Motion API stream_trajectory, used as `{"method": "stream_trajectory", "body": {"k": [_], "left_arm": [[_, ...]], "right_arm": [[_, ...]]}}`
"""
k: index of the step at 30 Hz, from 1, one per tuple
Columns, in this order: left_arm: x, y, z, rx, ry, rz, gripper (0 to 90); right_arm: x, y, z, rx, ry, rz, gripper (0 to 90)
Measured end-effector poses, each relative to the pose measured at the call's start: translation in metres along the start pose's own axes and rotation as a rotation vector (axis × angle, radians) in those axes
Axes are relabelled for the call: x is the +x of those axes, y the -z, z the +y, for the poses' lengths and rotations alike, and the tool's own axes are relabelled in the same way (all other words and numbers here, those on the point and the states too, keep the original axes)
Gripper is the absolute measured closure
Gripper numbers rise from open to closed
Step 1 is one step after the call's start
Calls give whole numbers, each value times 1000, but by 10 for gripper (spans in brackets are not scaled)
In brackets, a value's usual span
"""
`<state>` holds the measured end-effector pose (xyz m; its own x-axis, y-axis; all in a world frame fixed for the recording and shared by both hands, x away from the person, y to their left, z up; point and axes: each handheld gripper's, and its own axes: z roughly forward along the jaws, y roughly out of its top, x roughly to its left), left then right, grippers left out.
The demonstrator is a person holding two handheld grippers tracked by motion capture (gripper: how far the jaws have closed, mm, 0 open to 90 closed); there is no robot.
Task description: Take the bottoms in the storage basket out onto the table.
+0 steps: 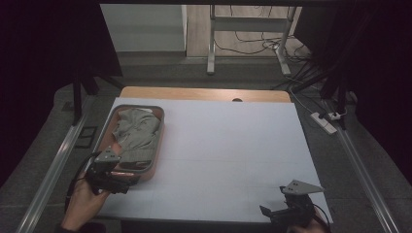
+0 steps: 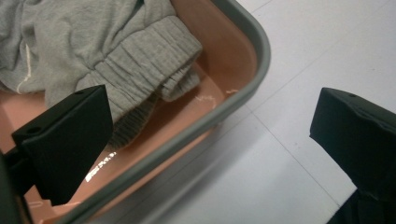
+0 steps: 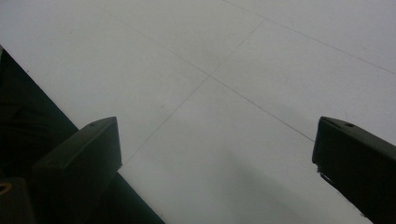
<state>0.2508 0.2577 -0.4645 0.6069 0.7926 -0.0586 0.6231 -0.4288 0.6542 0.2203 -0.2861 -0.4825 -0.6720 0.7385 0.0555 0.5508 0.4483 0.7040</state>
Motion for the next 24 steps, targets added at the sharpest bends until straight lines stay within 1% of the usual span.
{"method": "stream_trajectory", "body": {"k": [2,12,15,19,24], "left_arm": [[2,-1,2,2,-3,1,0],[13,-5,13,19,9,6,0],[16,-8,17,32,2,15,0],[19,-10,22,38,-4,23,0],[23,-11,27,34,0,20,0]], "right_arm": [[0,0,0,0,0,1,15],[0,0,0,2,-1,3,15],[0,0,0,3,-1,3,15],[0,0,0,3,-2,5,15],[0,0,0,4,1,5,15]]}}
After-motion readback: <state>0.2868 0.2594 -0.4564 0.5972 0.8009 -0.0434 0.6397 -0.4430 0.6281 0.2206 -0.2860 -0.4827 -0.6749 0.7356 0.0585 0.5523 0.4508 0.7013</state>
